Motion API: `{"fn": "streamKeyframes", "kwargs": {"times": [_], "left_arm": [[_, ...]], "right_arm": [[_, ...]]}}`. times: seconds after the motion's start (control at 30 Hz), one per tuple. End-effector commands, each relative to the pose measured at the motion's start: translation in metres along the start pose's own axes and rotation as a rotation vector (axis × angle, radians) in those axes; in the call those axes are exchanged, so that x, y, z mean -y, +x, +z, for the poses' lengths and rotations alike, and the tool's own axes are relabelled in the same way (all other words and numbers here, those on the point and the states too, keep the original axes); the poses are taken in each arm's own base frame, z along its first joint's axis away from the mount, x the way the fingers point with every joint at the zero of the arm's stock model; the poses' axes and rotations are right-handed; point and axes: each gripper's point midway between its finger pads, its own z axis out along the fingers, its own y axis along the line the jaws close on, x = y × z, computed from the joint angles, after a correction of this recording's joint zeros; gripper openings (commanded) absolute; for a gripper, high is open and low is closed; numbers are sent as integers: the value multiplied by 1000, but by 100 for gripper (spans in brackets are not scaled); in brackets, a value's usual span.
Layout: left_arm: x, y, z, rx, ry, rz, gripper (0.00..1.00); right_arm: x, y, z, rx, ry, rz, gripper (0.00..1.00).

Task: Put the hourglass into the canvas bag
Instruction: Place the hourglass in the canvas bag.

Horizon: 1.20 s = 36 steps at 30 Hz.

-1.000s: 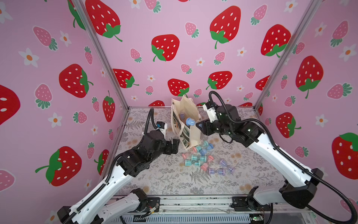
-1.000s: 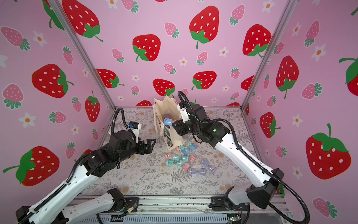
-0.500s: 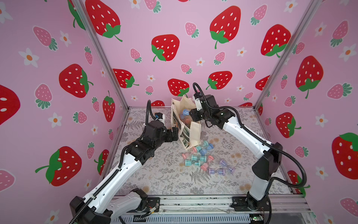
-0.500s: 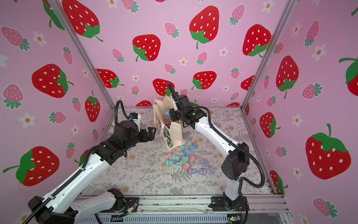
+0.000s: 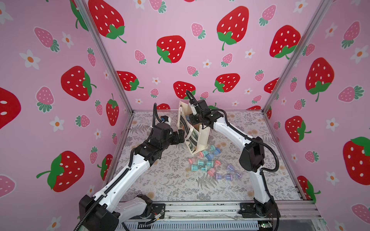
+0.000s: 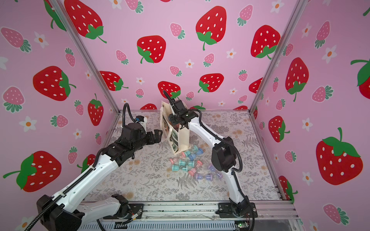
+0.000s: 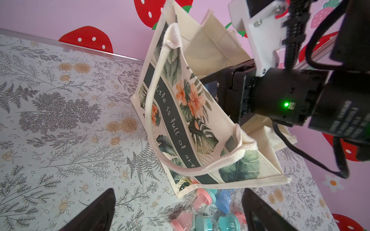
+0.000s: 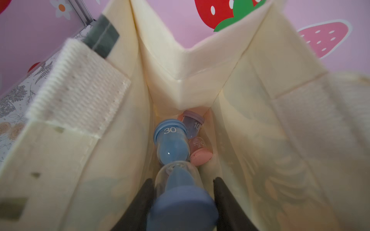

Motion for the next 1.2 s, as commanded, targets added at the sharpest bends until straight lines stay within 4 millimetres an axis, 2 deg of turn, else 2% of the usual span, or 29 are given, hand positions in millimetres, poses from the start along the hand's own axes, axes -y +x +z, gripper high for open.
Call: {"fn": "streamKeyframes", "kwargs": {"times": [0.0,0.17,0.27,0.4,0.5,0.63,0.87,0.93,1.03,1.17], "left_arm": [[-1,2,2,5,8,-13,99],[-2,4,3,-2,12,-24,99],[0,3,2,-2,18,-27,99],[1,2,1,3,26,-28,99],[4,1,0,-3,38,-27,99],[8,-2,-3,-2,51,-25,99],[12,-3,-13,-4,76,-38,99],[13,-3,-16,-2,87,-47,99],[14,0,-21,-6,101,-64,99],[20,9,-30,-27,136,-77,99]], "right_arm": [[-3,5,14,-10,-25,-27,24],[-2,16,25,-40,-11,-42,29],[-1,17,25,-43,-4,-59,45],[-3,5,13,-13,0,-84,56],[-6,-9,-4,21,-16,-86,63],[-10,-27,-28,69,-41,-78,65],[-17,-56,-86,163,-123,-57,78],[-19,-61,-102,188,-144,-55,79],[-19,-64,-123,201,-172,-43,82],[-16,-55,-153,192,-187,-43,84]]}}
